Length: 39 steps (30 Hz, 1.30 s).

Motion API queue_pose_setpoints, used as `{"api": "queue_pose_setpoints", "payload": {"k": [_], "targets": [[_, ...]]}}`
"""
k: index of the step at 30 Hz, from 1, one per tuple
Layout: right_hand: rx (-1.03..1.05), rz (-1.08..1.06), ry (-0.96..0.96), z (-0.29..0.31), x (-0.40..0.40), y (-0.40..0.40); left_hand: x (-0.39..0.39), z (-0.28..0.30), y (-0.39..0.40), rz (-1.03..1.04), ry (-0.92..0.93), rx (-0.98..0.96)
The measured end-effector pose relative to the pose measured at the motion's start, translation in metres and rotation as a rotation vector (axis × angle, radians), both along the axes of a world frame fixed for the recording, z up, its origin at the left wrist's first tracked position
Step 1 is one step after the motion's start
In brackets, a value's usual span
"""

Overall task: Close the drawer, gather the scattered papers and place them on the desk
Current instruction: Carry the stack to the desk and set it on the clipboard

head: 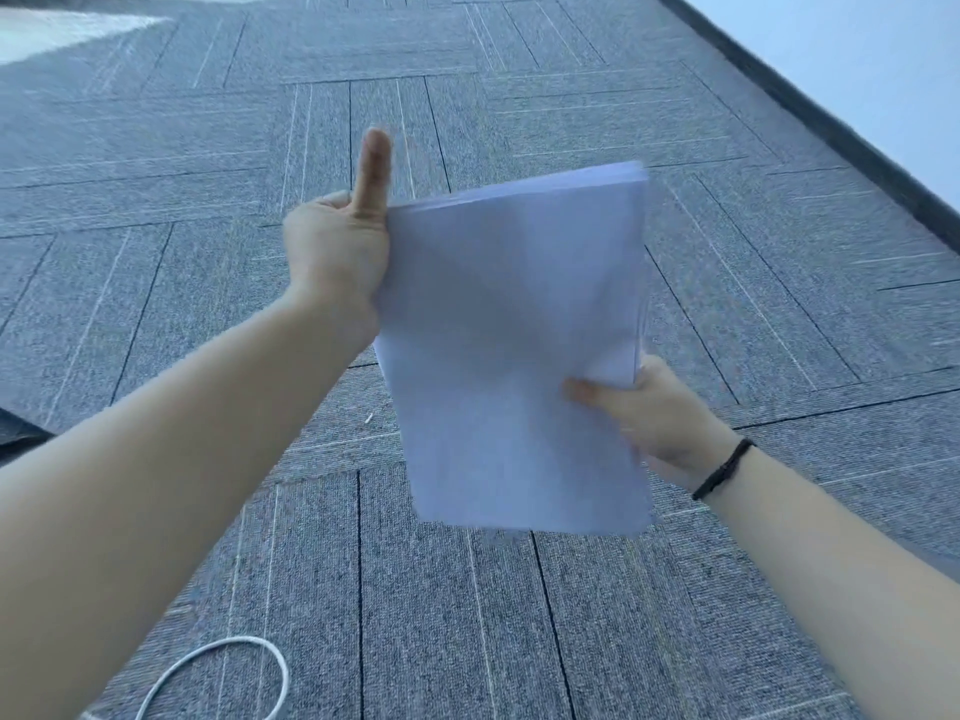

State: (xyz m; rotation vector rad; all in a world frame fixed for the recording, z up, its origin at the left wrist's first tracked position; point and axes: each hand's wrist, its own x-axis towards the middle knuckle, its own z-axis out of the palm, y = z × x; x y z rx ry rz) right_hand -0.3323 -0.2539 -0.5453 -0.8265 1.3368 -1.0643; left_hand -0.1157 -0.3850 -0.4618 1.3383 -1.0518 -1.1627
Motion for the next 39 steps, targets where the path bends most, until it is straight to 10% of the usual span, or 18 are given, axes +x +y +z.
{"api": "queue_pose_setpoints", "payload": {"k": [8,13,27,39], "targets": [[0.057,-0.105,-0.123,0.055,0.023,-0.03,0.036,0.011,0.013,-0.437,0.159,0.324],[0.182,0.025,-0.184,0.14,0.044,-0.026,0.066,0.1,0.04,-0.371,0.211,0.413],[0.42,0.615,-0.384,0.6,0.149,0.047,0.205,0.579,0.136,0.054,0.261,0.286],[0.146,0.931,-0.311,0.927,0.299,0.097,0.353,0.927,0.298,0.192,0.355,0.025]]}}
